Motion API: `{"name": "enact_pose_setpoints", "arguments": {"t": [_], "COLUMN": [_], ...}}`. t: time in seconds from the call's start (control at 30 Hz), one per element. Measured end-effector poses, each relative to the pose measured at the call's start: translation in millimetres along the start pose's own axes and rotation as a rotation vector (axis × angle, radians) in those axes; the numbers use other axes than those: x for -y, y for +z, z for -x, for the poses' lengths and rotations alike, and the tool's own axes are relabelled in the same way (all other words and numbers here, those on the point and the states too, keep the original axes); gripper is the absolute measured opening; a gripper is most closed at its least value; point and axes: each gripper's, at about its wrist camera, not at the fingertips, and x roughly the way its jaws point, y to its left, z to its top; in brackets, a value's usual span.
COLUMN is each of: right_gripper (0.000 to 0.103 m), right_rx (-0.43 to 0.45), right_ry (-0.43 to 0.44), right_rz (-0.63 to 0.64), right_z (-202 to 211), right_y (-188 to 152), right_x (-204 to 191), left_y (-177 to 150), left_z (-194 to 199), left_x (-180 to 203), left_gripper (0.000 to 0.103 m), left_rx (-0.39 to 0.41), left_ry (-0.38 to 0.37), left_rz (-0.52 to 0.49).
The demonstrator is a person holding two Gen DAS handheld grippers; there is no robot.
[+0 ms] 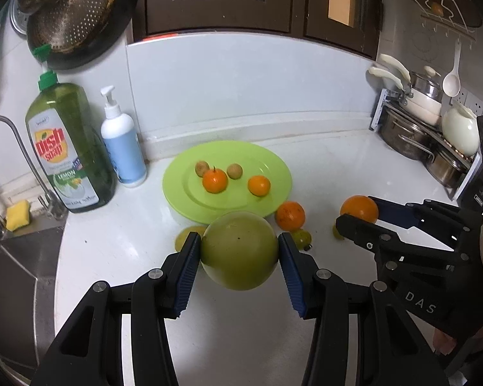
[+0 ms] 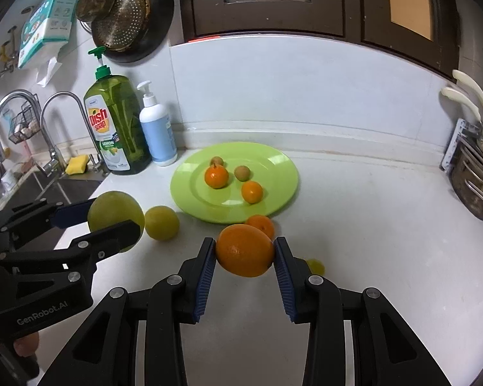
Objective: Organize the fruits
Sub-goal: 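Carry the held pomelo and orange over the light-green plate with both tools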
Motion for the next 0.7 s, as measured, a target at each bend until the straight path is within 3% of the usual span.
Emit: {"name": "enact_pose_setpoints", "arguments": {"t": [0.7], "right_gripper": [0.038], "right_rx": [-0.03], "right_ry": [0.002], "right_rz": [0.017], "right_z": [-45.0], "right_y": [57.9], "right_x": [-2.0], "left_y": [39.5], "left_z": [-36.7], "left_x": [-28.5], "left_gripper": [0.048], "left_rx": [-0.007], "left_ry": [0.046], "left_rz": [0.015]}}
